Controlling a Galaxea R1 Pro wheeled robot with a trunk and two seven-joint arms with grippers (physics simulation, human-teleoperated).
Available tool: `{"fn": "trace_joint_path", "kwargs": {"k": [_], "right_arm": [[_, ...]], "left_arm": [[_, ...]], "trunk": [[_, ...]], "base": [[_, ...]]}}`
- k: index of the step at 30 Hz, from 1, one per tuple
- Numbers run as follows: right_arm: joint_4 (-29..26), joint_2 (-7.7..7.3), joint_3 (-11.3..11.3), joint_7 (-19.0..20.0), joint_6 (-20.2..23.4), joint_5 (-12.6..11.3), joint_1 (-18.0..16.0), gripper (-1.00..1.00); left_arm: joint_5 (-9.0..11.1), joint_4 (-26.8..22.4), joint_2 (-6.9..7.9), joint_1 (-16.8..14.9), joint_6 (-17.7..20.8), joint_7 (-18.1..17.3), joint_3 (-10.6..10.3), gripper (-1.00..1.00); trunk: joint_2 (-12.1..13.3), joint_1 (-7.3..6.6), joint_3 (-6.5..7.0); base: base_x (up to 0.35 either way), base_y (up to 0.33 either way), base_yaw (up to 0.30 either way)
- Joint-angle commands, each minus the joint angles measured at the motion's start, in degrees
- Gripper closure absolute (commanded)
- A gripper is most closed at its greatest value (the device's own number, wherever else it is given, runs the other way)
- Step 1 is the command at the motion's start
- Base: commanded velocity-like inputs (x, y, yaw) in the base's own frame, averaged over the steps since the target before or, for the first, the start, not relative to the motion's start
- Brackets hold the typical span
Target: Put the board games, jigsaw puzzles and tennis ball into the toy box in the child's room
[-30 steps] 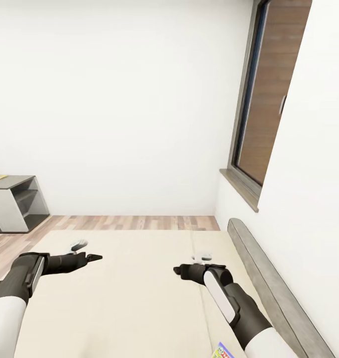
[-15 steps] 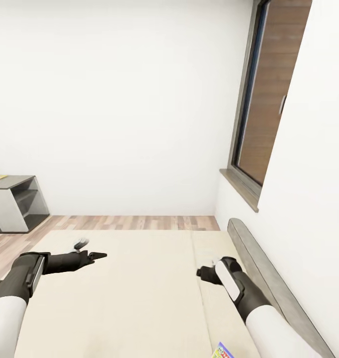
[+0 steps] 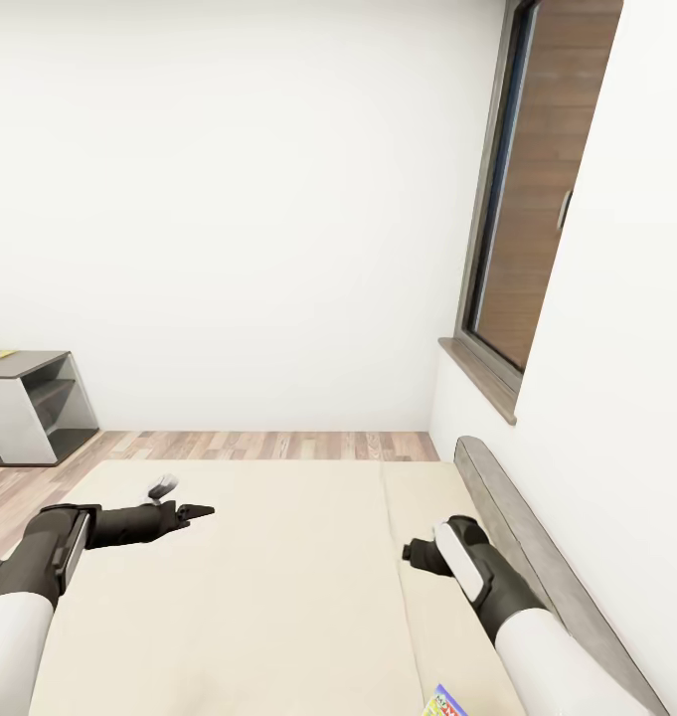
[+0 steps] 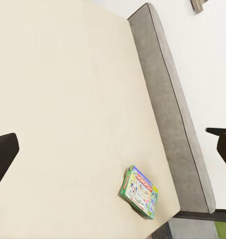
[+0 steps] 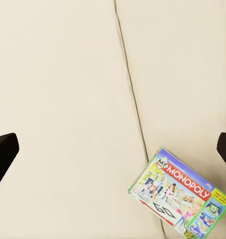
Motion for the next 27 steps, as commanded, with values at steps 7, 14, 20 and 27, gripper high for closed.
{"fn": "trace_joint_path", "kwargs": {"k": [7, 14, 20, 27], "right_arm": [[8.7, -0.58, 0.4, -0.6, 0.4, -0.6, -3.6, -1.0], [16.7, -2.24, 0.5, -0.4, 0.0, -0.4, -6.1, -1.0], [17.6, -2.57, 0.6, -0.3, -0.2, -0.3, -6.2, -1.0], [17.7, -2.84, 0.7, -0.3, -1.0, -0.3, -6.2, -1.0]], "left_arm": [[-0.6, 0.0, -0.12, 0.0, 0.4, -0.6, 0.3, -1.0], [-0.6, 0.1, -0.11, 0.0, 0.4, -0.6, 0.3, -1.0], [-0.6, 0.1, -0.1, 0.0, 0.4, -0.6, 0.2, -1.0], [-0.6, 0.1, -0.09, 0.0, 0.4, -0.6, 0.2, -1.0]], "trunk": [[0.0, 0.02, -0.03], [0.0, 0.02, -0.03], [0.0, 0.02, -0.03], [0.0, 0.02, -0.07]], "base": [[0.0, 0.0, 0.0], [0.0, 0.0, 0.0], [0.0, 0.0, 0.0], [0.0, 0.0, 0.0]]}}
